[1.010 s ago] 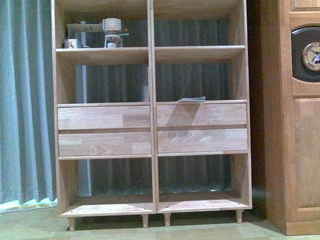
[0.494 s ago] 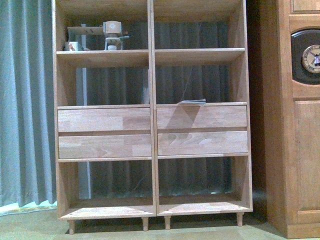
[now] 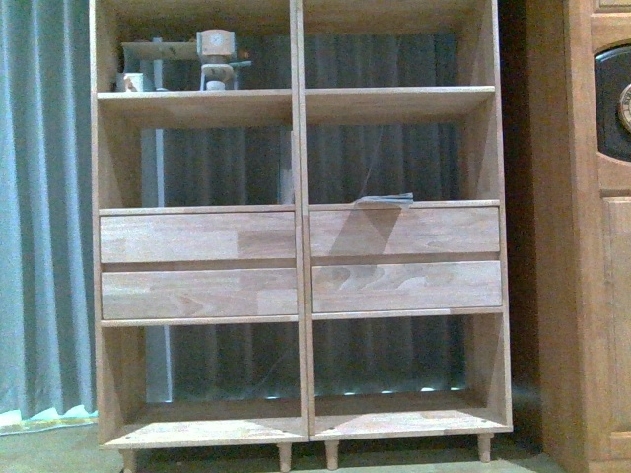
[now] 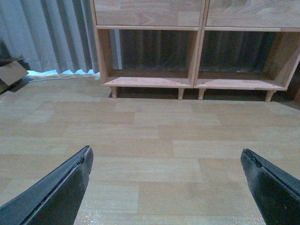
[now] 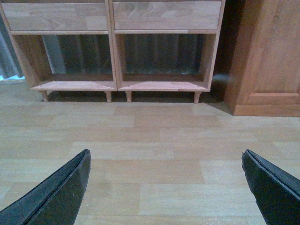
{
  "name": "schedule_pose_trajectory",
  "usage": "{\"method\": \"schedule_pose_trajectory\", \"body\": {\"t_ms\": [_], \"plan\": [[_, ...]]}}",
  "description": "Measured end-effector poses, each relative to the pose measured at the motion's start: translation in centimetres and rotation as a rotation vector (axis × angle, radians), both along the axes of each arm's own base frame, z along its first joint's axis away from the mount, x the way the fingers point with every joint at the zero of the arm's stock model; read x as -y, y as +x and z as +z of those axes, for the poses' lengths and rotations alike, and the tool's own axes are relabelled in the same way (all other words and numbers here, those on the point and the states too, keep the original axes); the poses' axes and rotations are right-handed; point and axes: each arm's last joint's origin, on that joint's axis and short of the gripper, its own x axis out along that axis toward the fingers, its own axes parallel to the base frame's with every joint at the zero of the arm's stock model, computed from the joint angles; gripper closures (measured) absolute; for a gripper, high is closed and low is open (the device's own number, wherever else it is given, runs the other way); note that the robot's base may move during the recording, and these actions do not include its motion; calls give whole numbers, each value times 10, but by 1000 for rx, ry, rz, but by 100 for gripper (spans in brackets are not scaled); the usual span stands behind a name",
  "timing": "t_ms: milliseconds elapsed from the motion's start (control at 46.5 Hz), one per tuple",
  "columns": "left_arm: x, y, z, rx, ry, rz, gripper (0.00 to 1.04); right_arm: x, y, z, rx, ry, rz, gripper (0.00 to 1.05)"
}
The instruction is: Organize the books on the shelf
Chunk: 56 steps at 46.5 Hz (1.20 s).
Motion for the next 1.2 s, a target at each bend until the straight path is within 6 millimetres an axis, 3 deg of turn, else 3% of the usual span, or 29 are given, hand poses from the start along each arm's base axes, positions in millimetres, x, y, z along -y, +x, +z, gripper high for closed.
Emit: {"method": "schedule_pose_trajectory", "body": {"t_ms": [1204], "plan": [[0, 0, 0, 0, 0, 0, 7, 0, 0, 0, 0, 0, 0, 7]]}}
